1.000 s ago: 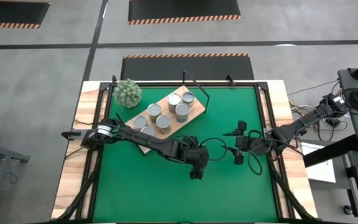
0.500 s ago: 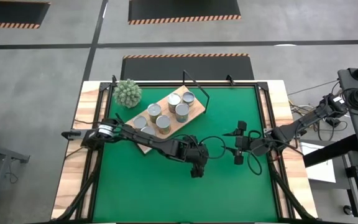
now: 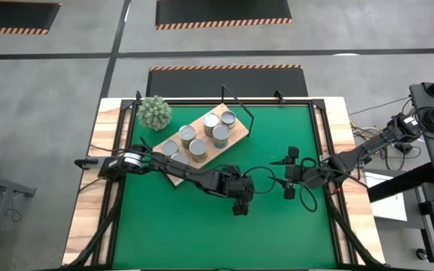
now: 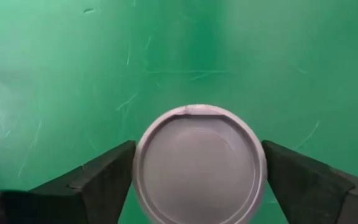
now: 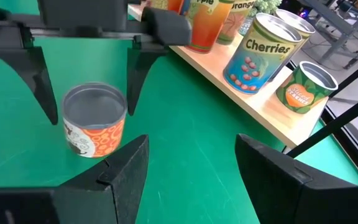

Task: Pick and place cans onto a shelf
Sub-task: Put the canned sauce on the shelf

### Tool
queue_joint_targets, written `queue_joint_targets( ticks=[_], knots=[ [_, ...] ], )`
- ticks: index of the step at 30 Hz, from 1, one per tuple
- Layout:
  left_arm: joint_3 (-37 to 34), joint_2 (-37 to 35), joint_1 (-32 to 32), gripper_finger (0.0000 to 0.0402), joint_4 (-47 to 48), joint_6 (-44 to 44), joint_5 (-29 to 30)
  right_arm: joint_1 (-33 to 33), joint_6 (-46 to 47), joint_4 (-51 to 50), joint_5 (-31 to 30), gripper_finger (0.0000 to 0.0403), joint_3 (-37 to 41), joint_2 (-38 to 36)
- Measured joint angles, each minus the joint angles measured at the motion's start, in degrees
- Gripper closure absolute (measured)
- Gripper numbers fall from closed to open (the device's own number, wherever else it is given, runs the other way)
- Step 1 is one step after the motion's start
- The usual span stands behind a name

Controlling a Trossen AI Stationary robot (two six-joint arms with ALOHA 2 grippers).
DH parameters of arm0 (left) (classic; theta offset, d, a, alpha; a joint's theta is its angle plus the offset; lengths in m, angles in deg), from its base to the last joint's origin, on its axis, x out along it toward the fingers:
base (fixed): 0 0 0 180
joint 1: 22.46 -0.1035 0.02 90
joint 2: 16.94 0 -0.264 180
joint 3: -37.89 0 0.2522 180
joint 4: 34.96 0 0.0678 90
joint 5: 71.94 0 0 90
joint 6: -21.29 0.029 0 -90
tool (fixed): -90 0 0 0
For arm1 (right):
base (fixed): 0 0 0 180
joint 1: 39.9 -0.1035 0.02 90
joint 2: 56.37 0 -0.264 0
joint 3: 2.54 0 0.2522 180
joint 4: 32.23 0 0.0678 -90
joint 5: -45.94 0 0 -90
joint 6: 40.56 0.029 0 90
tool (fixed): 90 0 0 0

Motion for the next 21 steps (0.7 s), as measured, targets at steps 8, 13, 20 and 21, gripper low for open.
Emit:
queue_joint_targets(
  ticks=[8, 13, 20, 21],
  knots=[
    [0.60, -0.15, -0.48, 0.0134, 1.58, -2.97, 0.09, 0.00, 0.02, -0.02, 0.00, 0.0177, 0.02, 0.00],
    [1.60, -0.50, -0.83, 0.0126, 4.17, -3.02, -0.33, 0.00, 0.02, 0.00, 0.00, 0.0177, 0.04, 0.00],
    [19.98, -0.42, -4.42, 0.0123, 23.17, -1.11, 5.08, 0.00, 0.02, -0.02, 0.00, 0.0177, 0.05, 0.00],
    [22.52, -0.18, -5.36, 0.0123, 24.85, -0.92, 5.69, 0.00, 0.04, -0.04, 0.00, 0.0177, 0.05, 0.00]
  ],
)
